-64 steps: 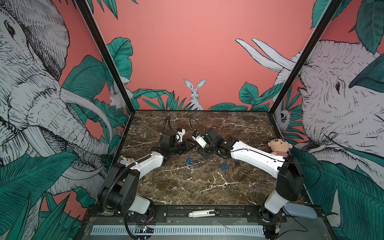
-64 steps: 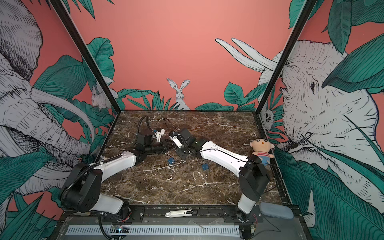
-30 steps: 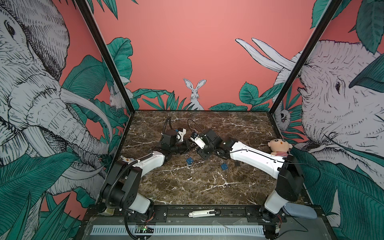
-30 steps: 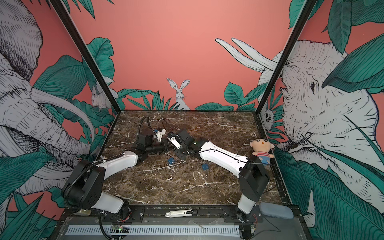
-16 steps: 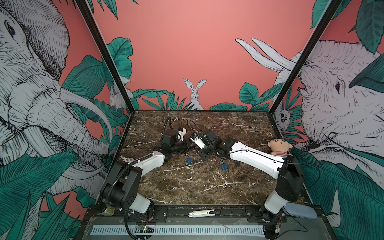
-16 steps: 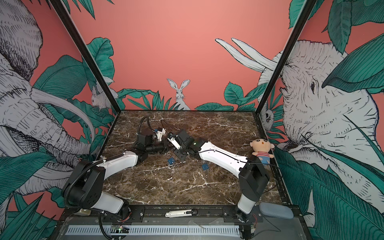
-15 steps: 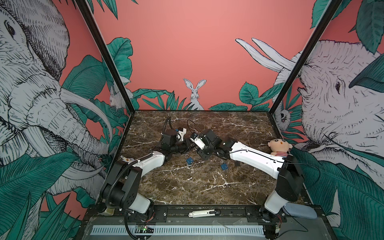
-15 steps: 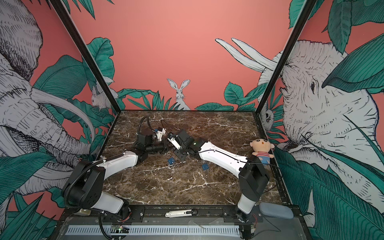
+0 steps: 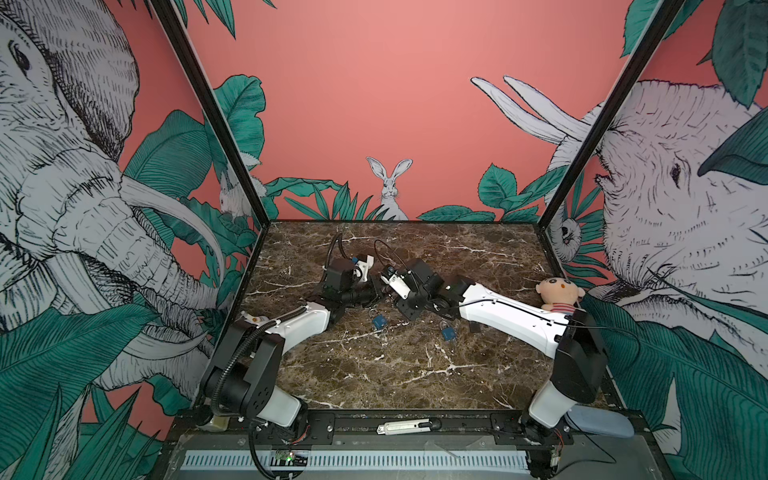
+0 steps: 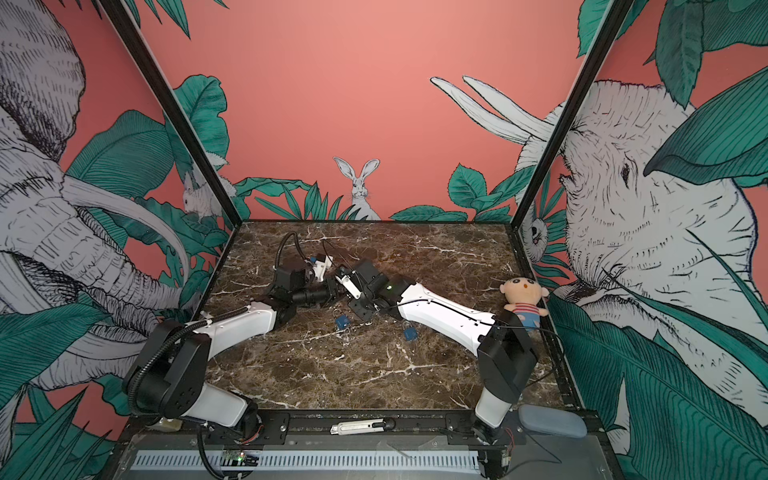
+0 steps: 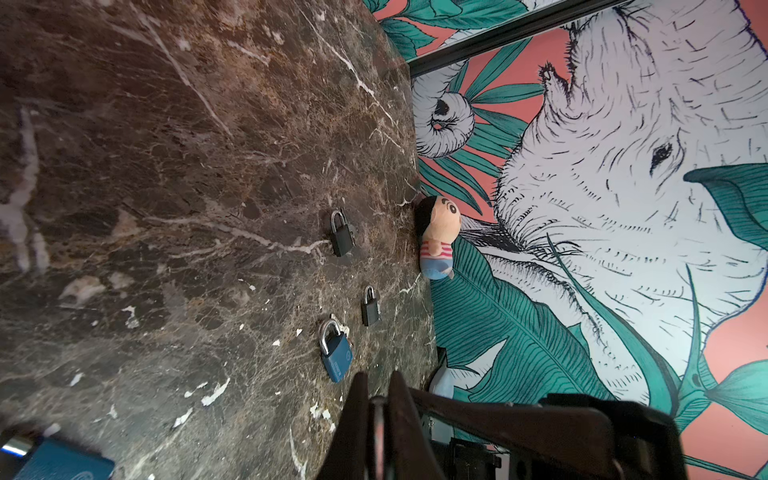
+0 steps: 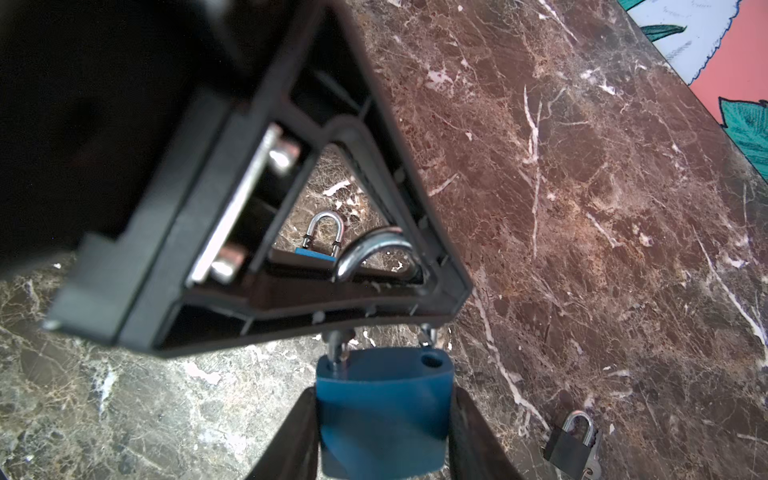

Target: Lock with the key

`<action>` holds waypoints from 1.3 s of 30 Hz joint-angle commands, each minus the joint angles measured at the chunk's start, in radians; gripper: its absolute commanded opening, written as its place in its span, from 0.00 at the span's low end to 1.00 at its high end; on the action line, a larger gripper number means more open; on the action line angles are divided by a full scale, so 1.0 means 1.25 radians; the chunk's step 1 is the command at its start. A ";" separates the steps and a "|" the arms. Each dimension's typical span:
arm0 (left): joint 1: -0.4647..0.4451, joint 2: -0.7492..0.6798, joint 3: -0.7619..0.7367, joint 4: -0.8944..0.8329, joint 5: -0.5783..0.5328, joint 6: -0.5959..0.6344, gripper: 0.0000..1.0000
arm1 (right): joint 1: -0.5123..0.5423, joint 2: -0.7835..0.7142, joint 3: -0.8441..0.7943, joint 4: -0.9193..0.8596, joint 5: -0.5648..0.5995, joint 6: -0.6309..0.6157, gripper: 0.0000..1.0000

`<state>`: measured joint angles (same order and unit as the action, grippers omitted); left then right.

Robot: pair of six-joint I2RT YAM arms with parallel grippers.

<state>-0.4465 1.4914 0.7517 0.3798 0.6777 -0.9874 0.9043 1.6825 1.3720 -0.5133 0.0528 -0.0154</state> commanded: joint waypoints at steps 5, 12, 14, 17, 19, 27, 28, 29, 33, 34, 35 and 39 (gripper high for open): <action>-0.002 -0.015 -0.032 0.091 -0.011 -0.046 0.00 | 0.006 -0.028 -0.004 0.077 -0.004 0.011 0.27; -0.003 -0.037 -0.047 0.117 -0.033 -0.078 0.00 | -0.020 -0.059 -0.042 0.125 -0.077 0.059 0.51; -0.002 -0.048 -0.049 0.117 -0.044 -0.081 0.00 | -0.038 -0.105 -0.090 0.147 -0.107 0.082 0.53; -0.002 -0.062 -0.049 0.116 -0.055 -0.087 0.00 | -0.078 -0.157 -0.148 0.197 -0.180 0.129 0.55; -0.002 -0.069 -0.047 0.118 -0.055 -0.093 0.00 | -0.110 -0.194 -0.195 0.244 -0.229 0.160 0.56; -0.002 -0.106 -0.032 0.157 -0.111 -0.156 0.00 | -0.182 -0.276 -0.332 0.411 -0.346 0.222 0.57; -0.002 -0.110 -0.027 0.155 -0.114 -0.161 0.00 | -0.183 -0.279 -0.339 0.427 -0.351 0.225 0.57; -0.002 -0.114 -0.022 0.152 -0.117 -0.166 0.00 | -0.184 -0.283 -0.348 0.446 -0.355 0.228 0.57; -0.005 -0.123 0.015 0.141 -0.107 -0.186 0.00 | -0.183 -0.289 -0.374 0.510 -0.374 0.242 0.56; -0.005 -0.124 0.022 0.136 -0.104 -0.186 0.00 | -0.184 -0.292 -0.379 0.520 -0.379 0.241 0.56; -0.006 -0.125 0.031 0.128 -0.102 -0.185 0.00 | -0.183 -0.293 -0.385 0.532 -0.383 0.240 0.55; -0.011 -0.133 0.051 0.102 -0.104 -0.181 0.00 | -0.145 -0.307 -0.362 0.490 -0.340 0.176 0.53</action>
<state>-0.4534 1.3804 0.7746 0.4953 0.5407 -1.1942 0.6895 1.3354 0.8936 0.0624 -0.3851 0.2539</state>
